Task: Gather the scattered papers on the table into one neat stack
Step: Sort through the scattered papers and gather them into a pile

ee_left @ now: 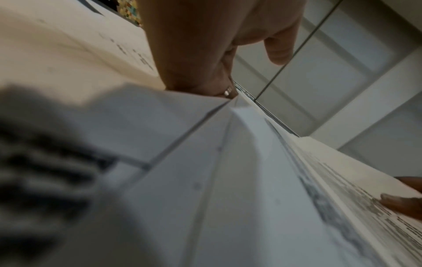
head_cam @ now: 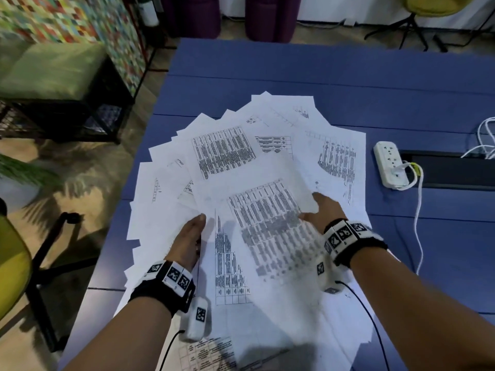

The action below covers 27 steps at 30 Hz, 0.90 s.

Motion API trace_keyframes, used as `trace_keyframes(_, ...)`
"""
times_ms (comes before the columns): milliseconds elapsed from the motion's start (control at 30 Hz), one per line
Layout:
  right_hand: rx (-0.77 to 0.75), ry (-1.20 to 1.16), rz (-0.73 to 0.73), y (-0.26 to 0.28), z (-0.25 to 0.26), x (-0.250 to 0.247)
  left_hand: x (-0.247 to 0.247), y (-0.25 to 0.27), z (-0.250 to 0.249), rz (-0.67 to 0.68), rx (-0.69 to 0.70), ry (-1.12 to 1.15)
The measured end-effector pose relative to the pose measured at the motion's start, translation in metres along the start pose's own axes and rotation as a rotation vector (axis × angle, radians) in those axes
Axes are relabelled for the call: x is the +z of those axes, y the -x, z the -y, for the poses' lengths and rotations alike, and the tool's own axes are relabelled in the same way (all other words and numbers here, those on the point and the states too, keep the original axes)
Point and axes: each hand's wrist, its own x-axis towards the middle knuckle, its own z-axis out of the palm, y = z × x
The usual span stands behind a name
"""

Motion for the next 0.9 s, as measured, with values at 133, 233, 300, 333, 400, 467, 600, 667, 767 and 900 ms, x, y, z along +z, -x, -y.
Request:
trace_keyframes(133,-0.039,-0.055,0.149,0.036,0.006,0.033,0.002,-0.002,0.005,-0.053,0.110,-0.160)
trace_keyframes(233,-0.027,-0.012,0.269,0.045,0.009,0.051,0.000,0.000,0.007,-0.070,0.193,-0.340)
trace_keyframes(300,-0.030,-0.056,0.146,0.034,0.008,0.049,-0.004,0.002,0.006,-0.052,0.228,-0.451)
trace_keyframes(333,-0.020,-0.085,0.028,0.025,0.006,0.044,-0.005,0.002,0.006,-0.045,0.234,-0.463)
trace_keyframes(400,0.064,-0.065,-0.183,0.004,-0.003,0.028,-0.003,0.005,0.005,-0.028,0.231,-0.406)
trace_keyframes(467,0.169,0.017,-0.232,-0.009,-0.009,0.014,-0.001,0.006,0.006,-0.026,0.252,-0.334)
trace_keyframes(600,0.088,0.027,-0.116,-0.029,-0.007,0.027,0.008,0.009,0.003,0.033,0.300,-0.294)
trace_keyframes(667,-0.045,-0.068,-0.072,-0.028,0.003,0.040,0.010,0.006,0.003,0.070,0.290,-0.321)
trace_keyframes(767,-0.131,-0.347,0.041,-0.018,0.016,0.051,0.014,0.002,0.002,0.064,0.265,-0.363)
trace_keyframes(900,-0.087,-0.381,-0.162,-0.024,0.015,0.043,0.015,0.000,0.003,0.018,0.257,-0.329)
